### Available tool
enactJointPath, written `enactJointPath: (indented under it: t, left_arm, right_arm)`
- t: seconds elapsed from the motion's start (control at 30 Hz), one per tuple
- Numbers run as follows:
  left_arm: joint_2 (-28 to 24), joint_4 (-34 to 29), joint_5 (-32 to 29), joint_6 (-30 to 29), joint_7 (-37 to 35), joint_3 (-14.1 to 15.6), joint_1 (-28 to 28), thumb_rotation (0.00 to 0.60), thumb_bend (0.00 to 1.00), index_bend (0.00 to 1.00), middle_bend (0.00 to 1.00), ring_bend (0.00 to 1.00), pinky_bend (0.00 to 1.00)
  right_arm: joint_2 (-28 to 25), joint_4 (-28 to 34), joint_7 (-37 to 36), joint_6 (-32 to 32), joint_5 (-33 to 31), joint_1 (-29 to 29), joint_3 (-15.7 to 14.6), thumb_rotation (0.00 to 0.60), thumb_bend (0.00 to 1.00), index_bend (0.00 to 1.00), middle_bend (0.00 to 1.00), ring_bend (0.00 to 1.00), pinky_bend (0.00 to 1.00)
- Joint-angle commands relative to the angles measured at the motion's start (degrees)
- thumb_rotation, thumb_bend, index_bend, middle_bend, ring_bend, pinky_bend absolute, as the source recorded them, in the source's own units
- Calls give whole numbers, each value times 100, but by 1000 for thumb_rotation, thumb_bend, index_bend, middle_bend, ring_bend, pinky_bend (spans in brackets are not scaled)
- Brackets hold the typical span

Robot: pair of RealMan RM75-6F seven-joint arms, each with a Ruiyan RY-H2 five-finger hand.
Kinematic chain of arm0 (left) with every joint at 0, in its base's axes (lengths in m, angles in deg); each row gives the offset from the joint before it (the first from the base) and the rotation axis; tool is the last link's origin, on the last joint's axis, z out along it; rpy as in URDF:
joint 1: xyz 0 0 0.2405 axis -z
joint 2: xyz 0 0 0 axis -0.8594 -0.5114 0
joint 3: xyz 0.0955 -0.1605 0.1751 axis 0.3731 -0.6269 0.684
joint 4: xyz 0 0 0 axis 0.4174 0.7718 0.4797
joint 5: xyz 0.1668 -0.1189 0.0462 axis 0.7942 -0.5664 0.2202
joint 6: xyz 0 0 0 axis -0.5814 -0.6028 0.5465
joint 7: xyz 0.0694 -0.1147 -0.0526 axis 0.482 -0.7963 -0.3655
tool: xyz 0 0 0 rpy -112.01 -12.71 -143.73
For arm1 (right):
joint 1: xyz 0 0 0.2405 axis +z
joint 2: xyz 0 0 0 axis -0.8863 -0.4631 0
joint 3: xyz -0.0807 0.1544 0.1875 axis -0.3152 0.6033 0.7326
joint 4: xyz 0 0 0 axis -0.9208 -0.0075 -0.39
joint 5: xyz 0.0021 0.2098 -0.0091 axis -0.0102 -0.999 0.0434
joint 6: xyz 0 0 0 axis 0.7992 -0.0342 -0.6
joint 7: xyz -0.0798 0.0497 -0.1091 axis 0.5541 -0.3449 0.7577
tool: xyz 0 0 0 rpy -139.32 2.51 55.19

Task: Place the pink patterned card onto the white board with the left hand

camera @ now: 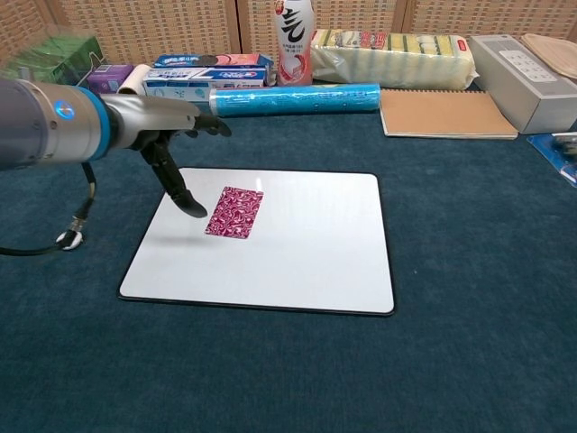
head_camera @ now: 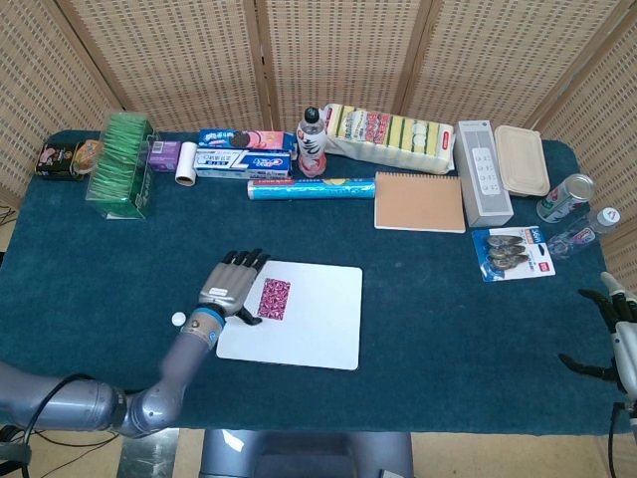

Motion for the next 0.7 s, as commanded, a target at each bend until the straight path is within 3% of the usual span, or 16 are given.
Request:
enactJointPath:
  t: [0.03,0.23,0.37,0.57,0.7]
  left_arm:
    - [-478,-87,552,101,-524,269,-447,600,114,0,0,0,0]
    - [-805,161,1530,338,-1258,747,-1074,600,121,4,0,0,0]
    - [-705,508,2211,133,-1630,1064,-1531,600,156,103,0,0,0]
    - [-568,797,2733,-21,-1896,1237,-1906,600,193,246,0,0,0]
    - [-488,945,2950,-15,-2053,1240,-2065,600,199,268,0,0,0]
  right_arm:
    - [0,8,12,8,15,-3,-8,600,68,174,0,0,0]
    - [20,30,66,-4,31,5,-25,600,67,174,0,0,0]
    - [20,46,92,-28,52,14,-45,600,67,174,0,0,0]
    - [13,55,79,-19,55,9,-49,600,68,175,0,0,0]
    - [0,53,43,-15,61,4,-52,600,68,174,0,0,0]
